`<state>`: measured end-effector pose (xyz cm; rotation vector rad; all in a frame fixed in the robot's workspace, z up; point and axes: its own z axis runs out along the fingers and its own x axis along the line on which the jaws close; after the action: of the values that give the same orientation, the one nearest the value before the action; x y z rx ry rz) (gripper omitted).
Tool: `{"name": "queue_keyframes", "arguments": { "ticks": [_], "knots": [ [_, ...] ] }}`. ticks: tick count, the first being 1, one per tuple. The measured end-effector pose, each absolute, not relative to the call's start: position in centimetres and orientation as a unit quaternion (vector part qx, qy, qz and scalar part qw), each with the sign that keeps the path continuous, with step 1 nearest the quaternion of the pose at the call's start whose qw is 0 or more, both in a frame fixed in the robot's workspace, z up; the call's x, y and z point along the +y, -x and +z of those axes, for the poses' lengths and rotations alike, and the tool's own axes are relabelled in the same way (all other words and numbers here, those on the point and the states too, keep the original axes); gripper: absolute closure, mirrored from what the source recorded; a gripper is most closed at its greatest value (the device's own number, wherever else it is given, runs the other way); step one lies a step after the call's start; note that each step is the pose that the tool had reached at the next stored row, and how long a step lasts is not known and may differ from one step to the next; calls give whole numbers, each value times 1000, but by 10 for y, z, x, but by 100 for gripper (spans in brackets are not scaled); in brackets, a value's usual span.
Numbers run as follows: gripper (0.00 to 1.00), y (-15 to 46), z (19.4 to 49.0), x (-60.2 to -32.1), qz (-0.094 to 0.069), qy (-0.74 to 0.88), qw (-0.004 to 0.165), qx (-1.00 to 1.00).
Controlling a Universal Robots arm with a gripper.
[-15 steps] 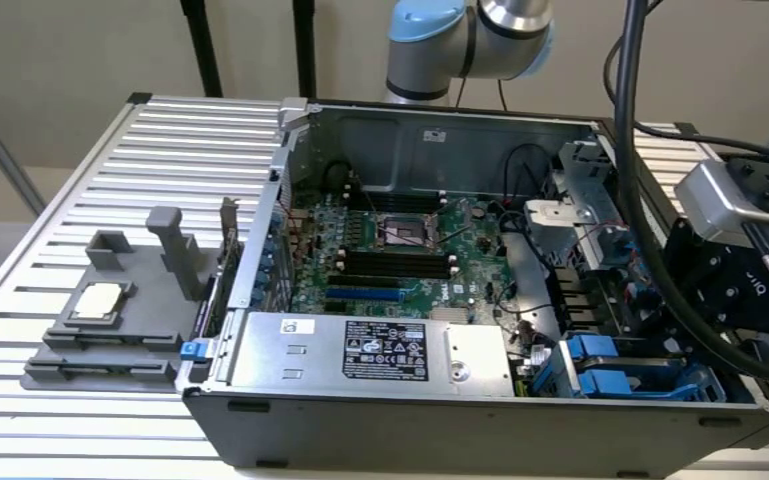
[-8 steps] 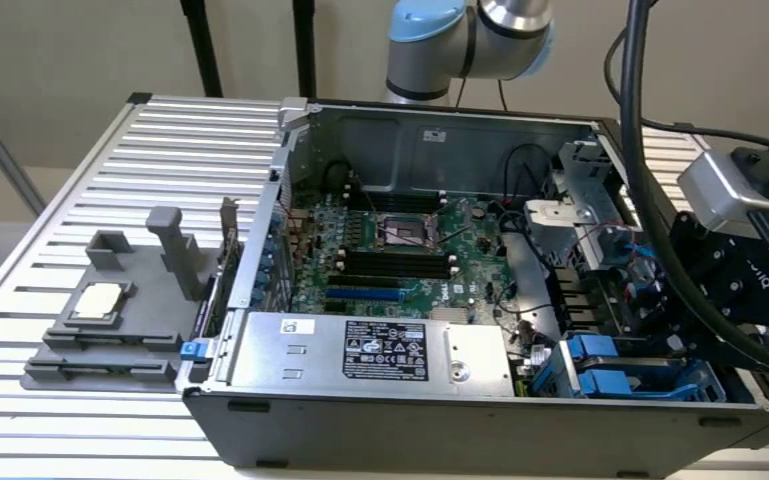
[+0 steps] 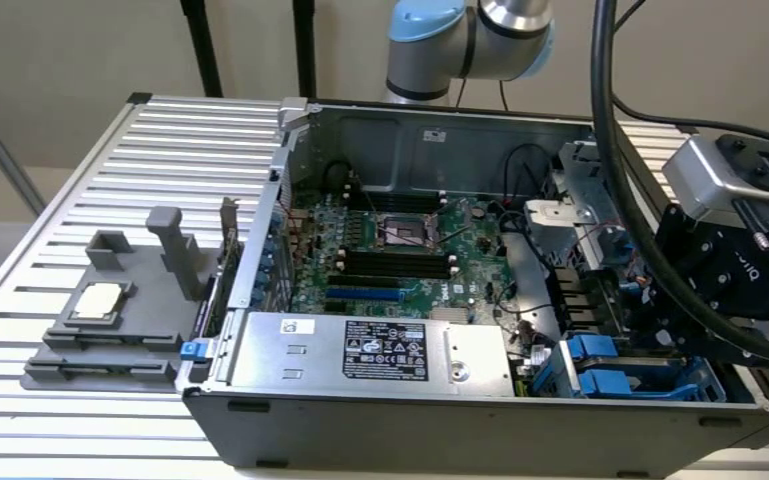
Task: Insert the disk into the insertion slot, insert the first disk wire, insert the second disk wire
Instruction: 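Insert the second disk wire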
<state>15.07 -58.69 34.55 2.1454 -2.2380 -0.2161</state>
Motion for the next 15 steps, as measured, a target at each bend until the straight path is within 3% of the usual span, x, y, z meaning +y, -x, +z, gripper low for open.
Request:
{"name": "queue_keyframes", "arguments": {
  "ticks": [11,15],
  "knots": [
    [75,-151,345,-587,-70,-690,17,-720],
    [75,-150,358,-587,-70,-690,17,-720]
  ]
}}
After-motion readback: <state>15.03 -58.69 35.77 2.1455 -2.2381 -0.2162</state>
